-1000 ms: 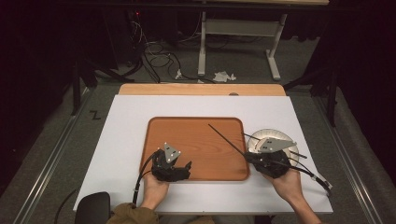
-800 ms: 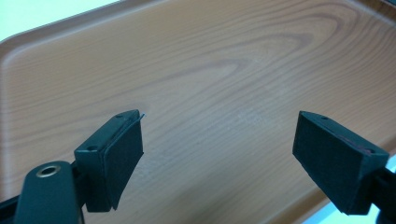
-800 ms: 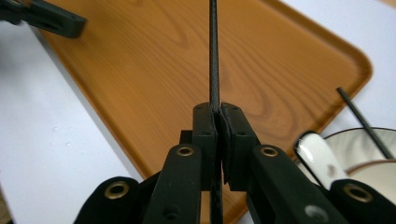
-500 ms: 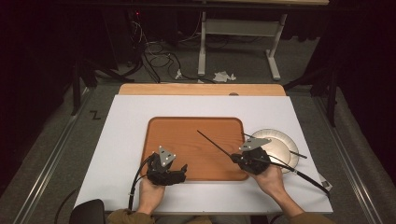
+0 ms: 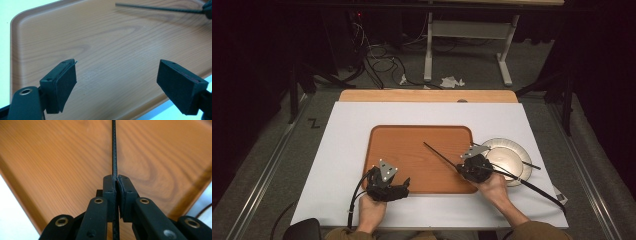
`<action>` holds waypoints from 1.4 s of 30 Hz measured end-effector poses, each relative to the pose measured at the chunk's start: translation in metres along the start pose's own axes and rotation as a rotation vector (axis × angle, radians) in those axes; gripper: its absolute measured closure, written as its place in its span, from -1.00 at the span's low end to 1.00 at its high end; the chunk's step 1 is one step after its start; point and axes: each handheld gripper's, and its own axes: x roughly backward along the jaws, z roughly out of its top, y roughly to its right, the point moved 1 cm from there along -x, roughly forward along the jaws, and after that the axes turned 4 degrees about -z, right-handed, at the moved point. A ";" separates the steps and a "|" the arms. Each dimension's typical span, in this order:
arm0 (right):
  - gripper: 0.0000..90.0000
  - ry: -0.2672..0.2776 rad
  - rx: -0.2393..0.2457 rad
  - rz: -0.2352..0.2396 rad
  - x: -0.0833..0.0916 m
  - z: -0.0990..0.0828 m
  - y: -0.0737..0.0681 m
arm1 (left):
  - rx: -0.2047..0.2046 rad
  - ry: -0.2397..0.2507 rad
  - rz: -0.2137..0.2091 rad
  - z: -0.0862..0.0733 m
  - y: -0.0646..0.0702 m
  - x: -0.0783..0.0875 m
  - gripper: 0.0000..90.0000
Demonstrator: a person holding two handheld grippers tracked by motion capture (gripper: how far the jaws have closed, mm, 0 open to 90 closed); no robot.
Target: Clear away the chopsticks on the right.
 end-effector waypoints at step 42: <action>0.43 0.038 -0.046 -0.069 0.018 -0.005 -0.004 | -0.032 -0.006 -0.025 0.005 0.005 -0.005 -0.63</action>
